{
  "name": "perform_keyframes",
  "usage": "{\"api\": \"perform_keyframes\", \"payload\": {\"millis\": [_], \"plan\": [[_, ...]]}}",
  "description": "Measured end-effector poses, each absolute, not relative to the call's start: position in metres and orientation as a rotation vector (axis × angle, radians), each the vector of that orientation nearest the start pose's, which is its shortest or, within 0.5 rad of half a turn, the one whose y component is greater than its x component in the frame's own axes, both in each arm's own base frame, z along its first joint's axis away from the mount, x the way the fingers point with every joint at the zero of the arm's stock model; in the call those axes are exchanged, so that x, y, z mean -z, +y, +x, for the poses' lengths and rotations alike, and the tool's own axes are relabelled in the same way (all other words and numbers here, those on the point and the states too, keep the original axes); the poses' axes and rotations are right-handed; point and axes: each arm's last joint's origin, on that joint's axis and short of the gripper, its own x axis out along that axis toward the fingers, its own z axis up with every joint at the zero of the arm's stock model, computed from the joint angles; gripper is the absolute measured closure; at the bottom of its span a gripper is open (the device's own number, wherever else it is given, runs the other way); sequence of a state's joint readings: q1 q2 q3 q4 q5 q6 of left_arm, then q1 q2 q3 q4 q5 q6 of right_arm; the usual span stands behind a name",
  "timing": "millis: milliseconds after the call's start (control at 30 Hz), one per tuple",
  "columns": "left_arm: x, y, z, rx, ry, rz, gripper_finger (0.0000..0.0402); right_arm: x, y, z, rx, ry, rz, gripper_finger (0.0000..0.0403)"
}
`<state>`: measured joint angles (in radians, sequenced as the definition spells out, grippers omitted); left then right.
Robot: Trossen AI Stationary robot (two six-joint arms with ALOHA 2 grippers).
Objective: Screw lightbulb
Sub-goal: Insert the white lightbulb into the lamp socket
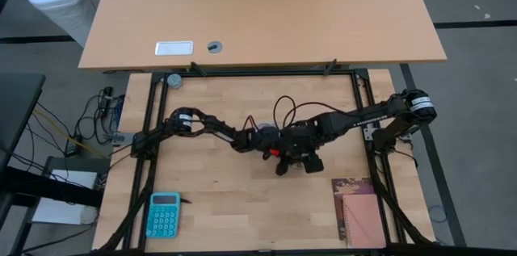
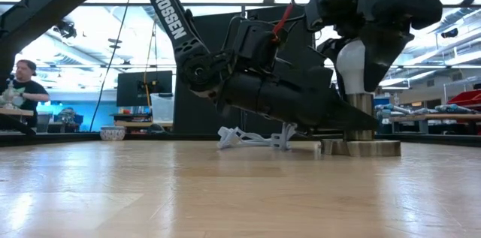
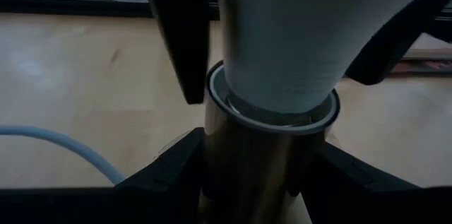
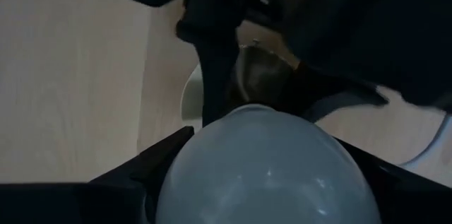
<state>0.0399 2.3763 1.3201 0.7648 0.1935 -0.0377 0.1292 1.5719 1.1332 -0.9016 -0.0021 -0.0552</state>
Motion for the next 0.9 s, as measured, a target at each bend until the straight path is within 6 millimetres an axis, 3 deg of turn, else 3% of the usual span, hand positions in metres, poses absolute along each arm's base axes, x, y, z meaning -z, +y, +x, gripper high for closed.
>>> {"api": "perform_keyframes", "payload": {"millis": [900], "plan": [[-0.075, -0.019, 0.474, -0.272, 0.261, -0.087, 0.0203, -0.223, 0.009, 0.289, 0.115, 1.347, 0.203, 0.0141]]}}
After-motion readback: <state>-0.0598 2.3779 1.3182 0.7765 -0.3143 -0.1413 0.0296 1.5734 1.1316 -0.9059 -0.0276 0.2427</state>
